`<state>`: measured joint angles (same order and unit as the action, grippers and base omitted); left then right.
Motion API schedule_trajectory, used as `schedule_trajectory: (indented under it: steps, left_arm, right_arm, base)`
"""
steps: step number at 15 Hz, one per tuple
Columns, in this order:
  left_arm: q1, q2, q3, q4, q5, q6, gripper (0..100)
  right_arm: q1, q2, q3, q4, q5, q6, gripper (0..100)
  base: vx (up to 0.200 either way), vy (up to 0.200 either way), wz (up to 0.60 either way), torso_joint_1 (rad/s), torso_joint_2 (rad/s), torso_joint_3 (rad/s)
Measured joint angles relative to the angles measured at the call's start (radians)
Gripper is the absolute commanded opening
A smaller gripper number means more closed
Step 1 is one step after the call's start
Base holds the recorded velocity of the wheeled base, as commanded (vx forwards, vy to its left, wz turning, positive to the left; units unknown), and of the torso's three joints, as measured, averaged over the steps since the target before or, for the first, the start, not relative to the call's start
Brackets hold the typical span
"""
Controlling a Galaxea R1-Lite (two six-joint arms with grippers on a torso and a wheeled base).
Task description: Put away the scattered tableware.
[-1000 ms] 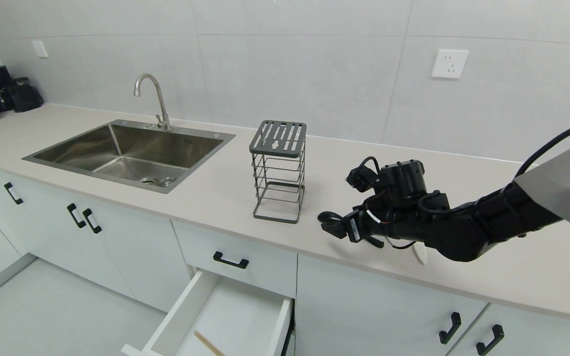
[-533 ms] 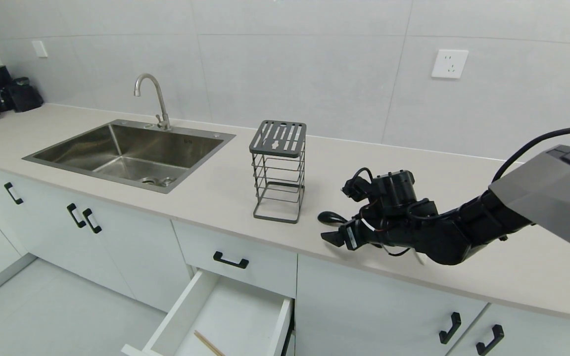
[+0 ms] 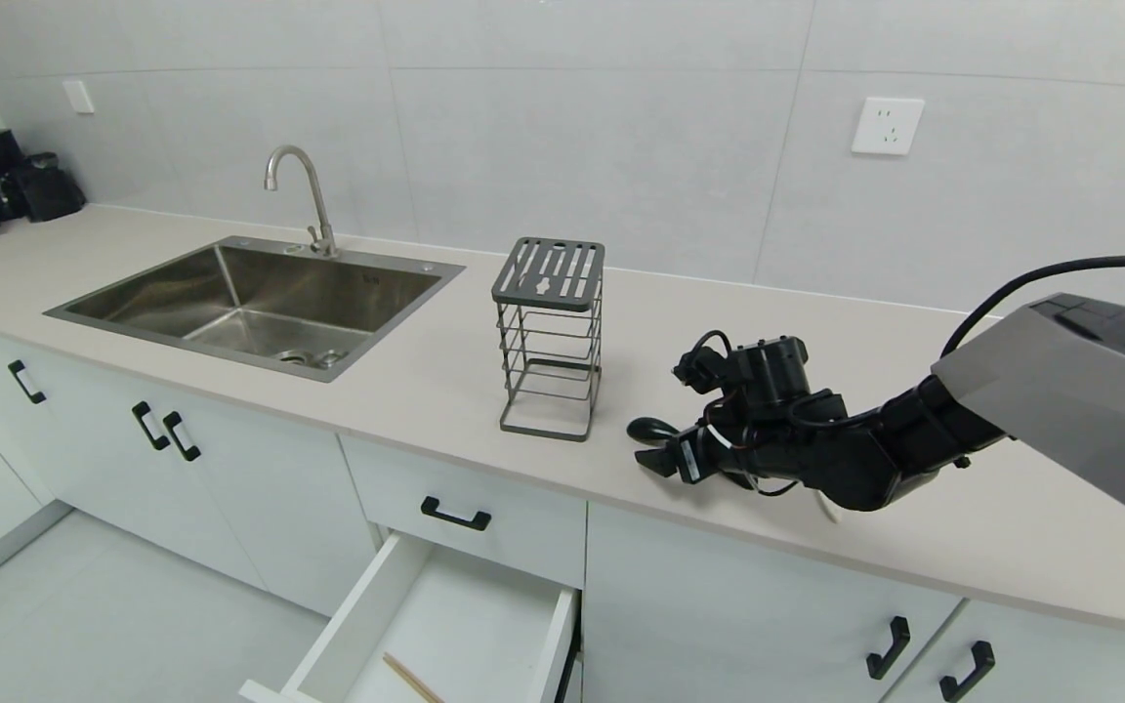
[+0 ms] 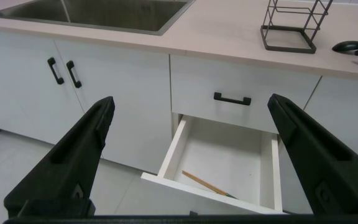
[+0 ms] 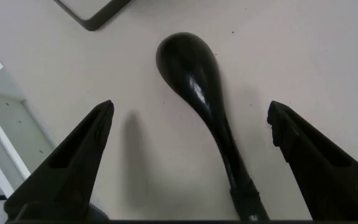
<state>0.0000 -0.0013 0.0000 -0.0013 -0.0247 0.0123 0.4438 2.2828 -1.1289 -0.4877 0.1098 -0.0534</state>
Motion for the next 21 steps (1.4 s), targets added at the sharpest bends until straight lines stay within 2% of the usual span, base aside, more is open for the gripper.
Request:
schedule_trajectory:
  steps: [3,4,14,21]
  left_arm:
    - [0.0,0.0,0.0,0.0,0.001,0.0,100]
    - [0.0,0.0,0.0,0.0,0.0,0.0,100]
    - [0.0,0.0,0.0,0.0,0.0,0.0,100]
    - [0.0,0.0,0.0,0.0,0.0,0.0,100]
  right_arm:
    - [-0.001,0.022,-0.008,-0.003,-0.001,0.002,100]
    - [-0.001,0.026,-0.01,-0.006,-0.002,0.002,0]
    - [0.002,-0.012,0.017,0.003,-0.039,-0.005,0]
    - [0.013,-0.212,0.151,0.01,-0.027,-0.107,0]
  base:
    - [0.0,0.0,0.0,0.0,0.0,0.0]
    - [0.0,0.0,0.0,0.0,0.0,0.0]
    - [0.0,0.0,0.0,0.0,0.0,0.0]
    - [0.0,0.0,0.0,0.0,0.0,0.0]
